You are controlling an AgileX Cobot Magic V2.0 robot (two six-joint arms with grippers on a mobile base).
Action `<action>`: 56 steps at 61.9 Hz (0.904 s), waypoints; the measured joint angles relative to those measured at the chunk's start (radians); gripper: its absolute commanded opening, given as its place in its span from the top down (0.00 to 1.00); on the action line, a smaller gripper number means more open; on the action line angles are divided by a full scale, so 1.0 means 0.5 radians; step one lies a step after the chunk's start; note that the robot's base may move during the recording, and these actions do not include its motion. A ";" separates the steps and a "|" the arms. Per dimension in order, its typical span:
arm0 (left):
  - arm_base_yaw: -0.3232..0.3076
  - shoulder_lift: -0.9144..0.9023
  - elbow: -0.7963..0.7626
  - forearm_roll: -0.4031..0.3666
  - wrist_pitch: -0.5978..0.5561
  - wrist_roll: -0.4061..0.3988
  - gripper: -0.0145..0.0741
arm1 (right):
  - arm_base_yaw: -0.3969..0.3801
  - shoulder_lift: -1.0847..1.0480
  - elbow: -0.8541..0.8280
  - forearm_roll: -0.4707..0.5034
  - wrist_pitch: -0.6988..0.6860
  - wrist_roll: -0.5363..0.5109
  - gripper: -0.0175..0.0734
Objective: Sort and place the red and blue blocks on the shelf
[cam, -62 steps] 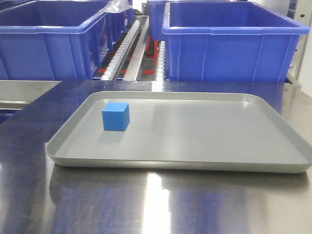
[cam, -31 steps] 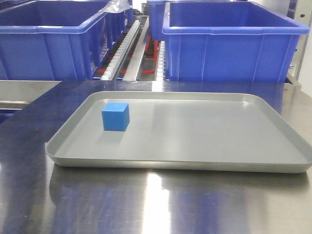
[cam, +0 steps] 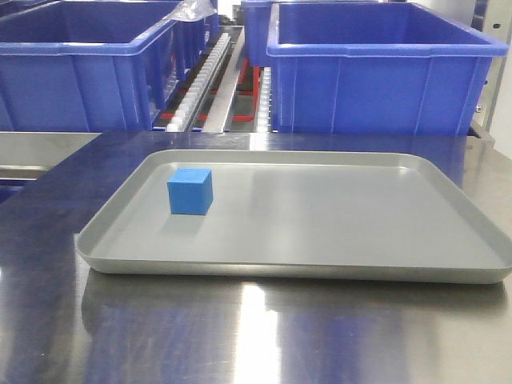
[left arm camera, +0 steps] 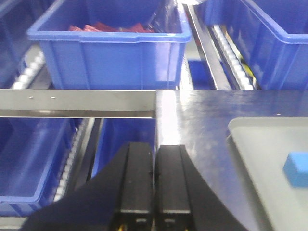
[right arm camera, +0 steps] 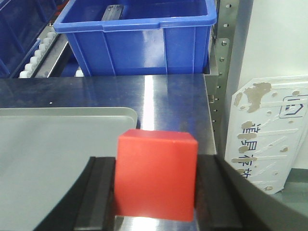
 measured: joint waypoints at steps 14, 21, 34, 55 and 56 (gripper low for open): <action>-0.018 0.587 -0.482 0.000 0.088 0.000 0.70 | 0.000 0.000 0.000 0.000 0.003 0.000 0.75; -0.018 0.726 -0.569 0.000 0.106 0.000 0.70 | 0.000 0.000 0.000 0.000 0.003 0.000 0.75; -0.018 0.774 -0.587 -0.004 0.221 0.000 0.70 | 0.000 0.000 0.000 0.000 0.003 0.000 0.75; -0.018 0.878 -0.587 -0.041 0.206 0.000 0.70 | 0.000 0.000 0.000 0.000 0.008 0.000 0.75; -0.018 0.878 -0.587 -0.051 0.210 0.000 0.70 | 0.000 0.000 0.000 0.000 0.008 0.000 0.75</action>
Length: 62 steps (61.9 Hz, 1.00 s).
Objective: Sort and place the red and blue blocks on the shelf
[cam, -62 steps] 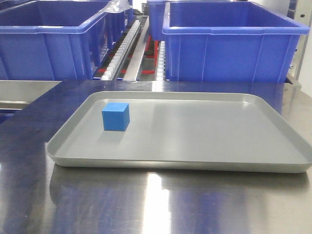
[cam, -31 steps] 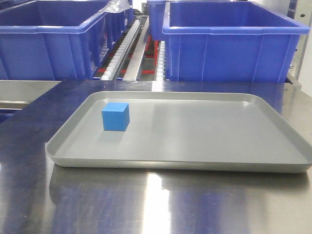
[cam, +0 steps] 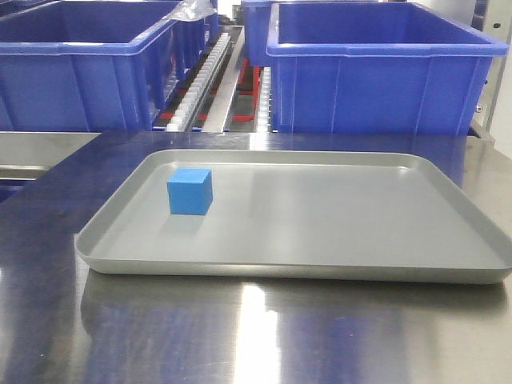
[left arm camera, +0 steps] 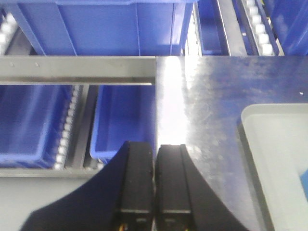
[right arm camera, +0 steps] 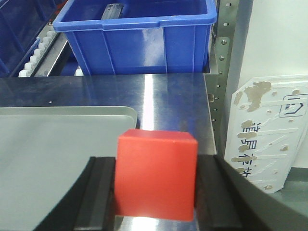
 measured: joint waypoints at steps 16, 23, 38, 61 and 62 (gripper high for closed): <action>0.000 0.049 0.000 -0.232 0.089 0.000 0.63 | 0.000 0.000 0.000 0.000 0.000 0.000 0.75; 0.000 0.088 -0.005 -0.252 0.145 0.000 0.41 | 0.000 0.000 0.000 0.000 0.000 0.000 0.75; 0.000 0.183 -0.083 -0.354 0.278 0.000 0.25 | 0.000 0.000 0.000 0.000 0.000 0.000 0.75; -0.258 0.474 -0.474 -0.415 0.545 0.000 0.25 | 0.000 0.000 0.000 0.000 0.001 0.000 0.75; -0.273 0.491 -0.490 -0.415 0.553 0.000 0.25 | 0.000 0.000 0.000 0.000 0.001 0.000 0.75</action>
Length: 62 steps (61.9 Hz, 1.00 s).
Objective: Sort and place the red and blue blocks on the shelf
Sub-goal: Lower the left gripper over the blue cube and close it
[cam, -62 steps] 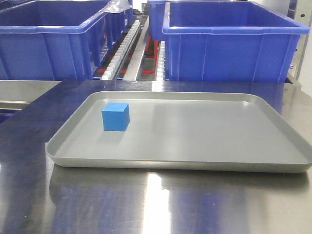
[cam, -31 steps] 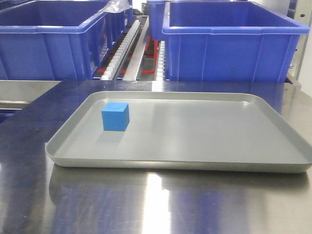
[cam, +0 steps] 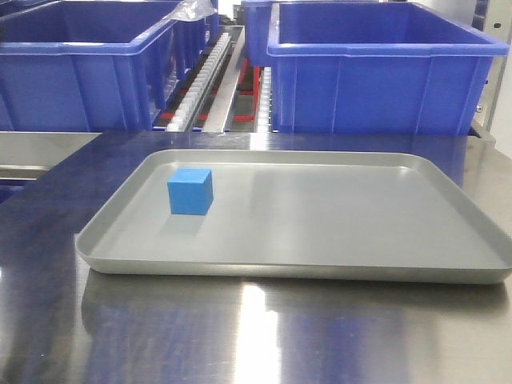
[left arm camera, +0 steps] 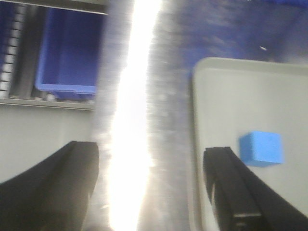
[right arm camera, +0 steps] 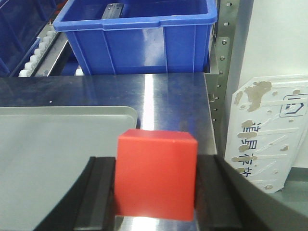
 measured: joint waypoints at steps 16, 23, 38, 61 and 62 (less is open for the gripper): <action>-0.264 0.336 -0.246 -0.021 0.053 -0.027 0.25 | 0.000 0.000 0.000 0.000 0.000 0.000 0.75; -0.364 0.489 -0.335 -0.025 0.055 -0.054 0.25 | 0.000 0.000 0.000 0.000 0.000 0.000 0.75; -0.523 0.754 -0.472 -0.028 0.055 -0.094 0.25 | 0.000 0.000 0.000 0.000 0.000 0.000 0.75; -0.627 0.982 -0.552 -0.030 0.047 -0.131 0.25 | 0.000 0.000 0.000 0.000 0.000 0.000 0.75; -0.627 0.992 -0.552 -0.030 0.047 -0.141 0.25 | 0.000 0.000 0.000 0.000 0.000 0.000 0.75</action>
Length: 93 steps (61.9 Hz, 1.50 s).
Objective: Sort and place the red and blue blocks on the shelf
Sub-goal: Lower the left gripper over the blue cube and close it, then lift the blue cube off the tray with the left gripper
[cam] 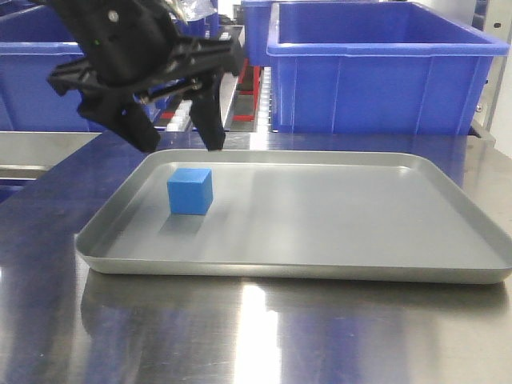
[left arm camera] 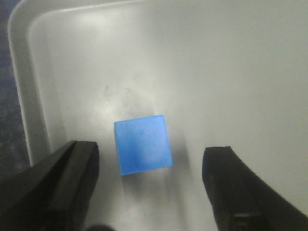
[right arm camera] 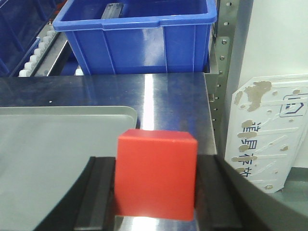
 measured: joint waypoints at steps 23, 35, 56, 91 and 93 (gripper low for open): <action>0.000 0.164 0.000 0.013 -0.075 -0.026 0.25 | 0.000 0.000 0.000 0.000 0.000 0.000 0.75; 0.000 0.204 -0.004 0.013 -0.141 -0.030 0.26 | 0.000 0.000 0.000 0.000 0.000 0.000 0.75; 0.000 0.290 -0.015 0.013 -0.154 -0.031 0.27 | 0.000 0.000 0.000 0.000 0.000 0.000 0.75; 0.000 0.285 -0.020 -0.070 -0.103 -0.031 0.70 | 0.000 0.000 0.000 0.000 0.000 0.000 0.75; 0.000 0.283 -0.020 -0.070 -0.092 -0.031 0.70 | 0.000 0.000 0.000 0.000 0.000 0.000 0.75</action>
